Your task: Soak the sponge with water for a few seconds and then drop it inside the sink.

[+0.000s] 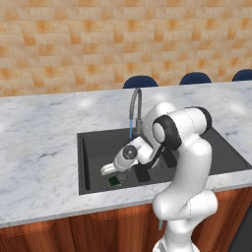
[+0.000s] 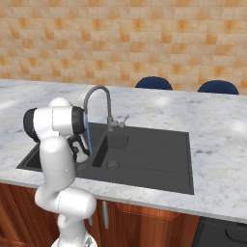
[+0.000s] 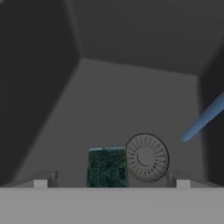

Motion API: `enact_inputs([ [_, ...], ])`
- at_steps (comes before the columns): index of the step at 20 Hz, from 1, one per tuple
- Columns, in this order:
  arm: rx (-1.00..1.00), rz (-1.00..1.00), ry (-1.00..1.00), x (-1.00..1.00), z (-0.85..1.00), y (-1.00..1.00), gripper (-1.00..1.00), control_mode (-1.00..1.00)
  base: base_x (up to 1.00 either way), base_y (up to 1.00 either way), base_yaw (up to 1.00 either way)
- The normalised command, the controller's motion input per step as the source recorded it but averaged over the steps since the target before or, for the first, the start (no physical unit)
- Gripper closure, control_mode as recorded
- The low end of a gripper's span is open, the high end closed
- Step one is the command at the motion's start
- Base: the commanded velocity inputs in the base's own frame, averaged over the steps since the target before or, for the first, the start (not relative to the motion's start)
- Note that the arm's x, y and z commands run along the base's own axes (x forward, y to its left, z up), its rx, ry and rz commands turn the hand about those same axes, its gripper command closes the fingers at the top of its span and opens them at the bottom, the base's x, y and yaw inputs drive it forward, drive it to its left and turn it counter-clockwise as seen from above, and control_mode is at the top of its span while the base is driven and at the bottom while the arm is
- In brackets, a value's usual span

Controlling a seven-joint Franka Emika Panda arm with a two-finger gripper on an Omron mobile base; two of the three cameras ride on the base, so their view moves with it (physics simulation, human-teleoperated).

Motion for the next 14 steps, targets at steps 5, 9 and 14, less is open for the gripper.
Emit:
enact_inputs([
  [5, 0.0, 0.0, 0.0, 0.04, 0.61, 0.2, -1.0, -1.0, 0.0, 0.0, 0.0],
  [9, 0.0, 0.0, 0.0, 0.51, 0.5, 0.49, -1.0, -1.0, 0.0, 0.0, 0.0],
  [14, 0.0, 0.0, 0.0, 0.58, 0.56, 0.52, -1.0, -1.0, 0.0, 0.0, 0.0],
])
